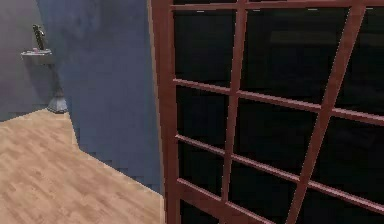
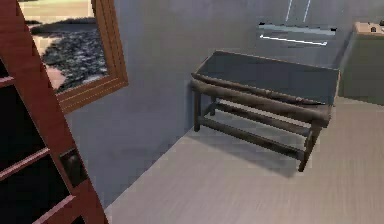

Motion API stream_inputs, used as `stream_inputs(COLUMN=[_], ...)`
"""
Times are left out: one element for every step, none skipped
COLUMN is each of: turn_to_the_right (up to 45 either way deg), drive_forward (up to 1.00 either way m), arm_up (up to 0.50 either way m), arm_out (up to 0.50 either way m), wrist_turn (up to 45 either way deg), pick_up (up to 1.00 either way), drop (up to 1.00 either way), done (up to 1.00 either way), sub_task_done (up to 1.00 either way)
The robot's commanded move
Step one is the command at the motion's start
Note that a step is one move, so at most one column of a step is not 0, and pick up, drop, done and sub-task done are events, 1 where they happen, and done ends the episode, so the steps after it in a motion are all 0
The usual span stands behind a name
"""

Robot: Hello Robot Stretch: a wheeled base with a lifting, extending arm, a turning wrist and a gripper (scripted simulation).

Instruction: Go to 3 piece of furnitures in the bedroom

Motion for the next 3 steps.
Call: stream_inputs(turn_to_the_right=[-12.0,0.0,-42.0], drive_forward=[0.00,0.40,0.00], arm_up=[0.00,0.00,0.00], arm_out=[0.00,0.00,0.00], wrist_turn=[0.0,0.0,0.0], pick_up=[0.00,0.00,0.00], drop=[0.00,0.00,0.00], done=[0.00,0.00,0.00], sub_task_done=[0.00,0.00,0.00])
